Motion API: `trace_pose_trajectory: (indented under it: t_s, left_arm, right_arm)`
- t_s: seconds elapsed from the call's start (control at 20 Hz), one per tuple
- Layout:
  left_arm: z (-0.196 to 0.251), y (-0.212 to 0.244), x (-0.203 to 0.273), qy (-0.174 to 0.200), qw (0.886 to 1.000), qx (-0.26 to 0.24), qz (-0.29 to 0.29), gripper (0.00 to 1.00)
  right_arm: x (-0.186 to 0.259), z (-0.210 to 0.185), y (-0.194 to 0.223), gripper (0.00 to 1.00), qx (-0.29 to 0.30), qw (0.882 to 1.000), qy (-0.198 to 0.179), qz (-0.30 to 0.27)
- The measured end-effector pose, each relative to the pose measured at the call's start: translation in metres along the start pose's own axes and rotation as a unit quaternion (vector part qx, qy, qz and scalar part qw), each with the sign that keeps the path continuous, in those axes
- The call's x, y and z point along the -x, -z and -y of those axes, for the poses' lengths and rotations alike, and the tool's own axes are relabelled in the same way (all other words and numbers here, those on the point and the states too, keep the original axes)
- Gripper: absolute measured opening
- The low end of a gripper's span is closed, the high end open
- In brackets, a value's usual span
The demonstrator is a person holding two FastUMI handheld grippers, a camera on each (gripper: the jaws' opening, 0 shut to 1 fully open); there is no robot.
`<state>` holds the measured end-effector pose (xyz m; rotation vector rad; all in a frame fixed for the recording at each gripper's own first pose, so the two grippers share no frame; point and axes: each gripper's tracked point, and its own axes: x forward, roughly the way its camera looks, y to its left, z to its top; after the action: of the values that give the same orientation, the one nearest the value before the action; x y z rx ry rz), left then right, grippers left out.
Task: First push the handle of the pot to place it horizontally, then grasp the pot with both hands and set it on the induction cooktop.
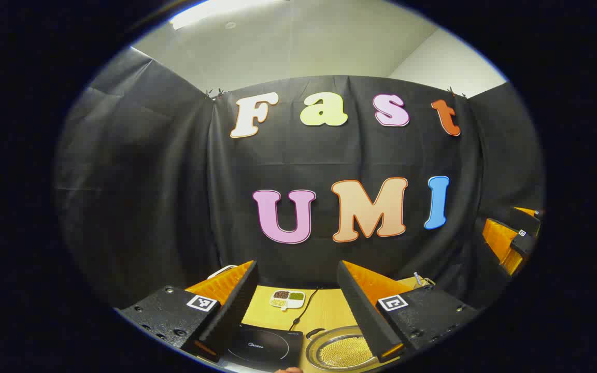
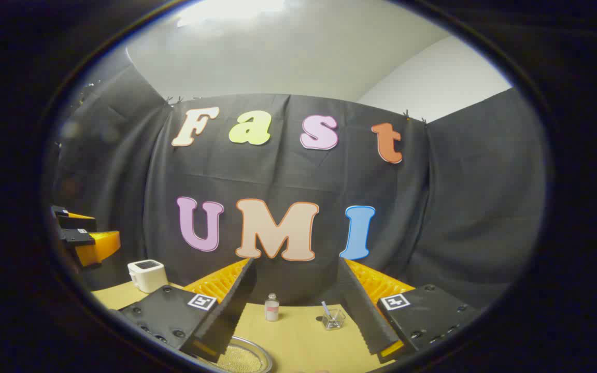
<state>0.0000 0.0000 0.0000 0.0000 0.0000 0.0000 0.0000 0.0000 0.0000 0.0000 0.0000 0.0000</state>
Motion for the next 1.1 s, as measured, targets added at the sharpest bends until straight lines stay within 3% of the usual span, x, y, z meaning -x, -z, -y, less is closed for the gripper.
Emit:
trace_pose_trajectory:
  t_s: [0.55,0.6,0.65,0.7,0.85,0.9,0.95,1.0,1.1]
  left_arm:
    - [0.005,-0.007,0.004,-0.004,1.0,0.001,0.009,0.96]
    - [0.005,-0.006,0.004,-0.004,1.0,0.001,0.008,0.97]
    - [0.006,-0.006,0.004,-0.005,1.0,0.001,0.008,0.97]
    - [0.006,-0.005,0.004,-0.005,1.0,0.001,0.008,0.97]
    - [0.006,-0.007,0.004,-0.006,1.0,-0.001,0.008,0.98]
    - [0.007,-0.005,0.004,-0.006,1.0,-0.002,0.008,0.98]
    - [0.007,-0.006,0.004,-0.006,1.0,-0.003,0.008,0.98]
    - [0.008,-0.006,0.005,-0.006,1.0,-0.003,0.008,0.96]
    - [0.009,-0.006,0.005,-0.005,1.0,-0.002,0.008,0.96]
  right_arm:
    - [0.001,0.006,0.0,0.99,0.006,1.0,0.0,0.0]
    - [-0.001,0.005,0.002,0.91,0.006,1.0,-0.004,-0.004]
    - [0.001,0.002,0.004,0.91,0.006,1.0,-0.005,-0.008]
    - [-0.001,0.0,0.007,0.77,0.004,1.0,-0.012,-0.013]
    - [-0.001,-0.002,0.011,0.57,0.003,1.0,-0.017,-0.022]
    - [0.002,0.001,0.009,0.37,0.002,1.0,-0.01,-0.019]
    - [0.001,0.003,0.01,0.31,-0.001,1.0,-0.008,-0.02]
    - [0.001,0.001,0.012,0.17,-0.005,1.0,-0.014,-0.025]
    - [0.002,-0.007,0.017,0.2,-0.009,0.999,-0.026,-0.031]
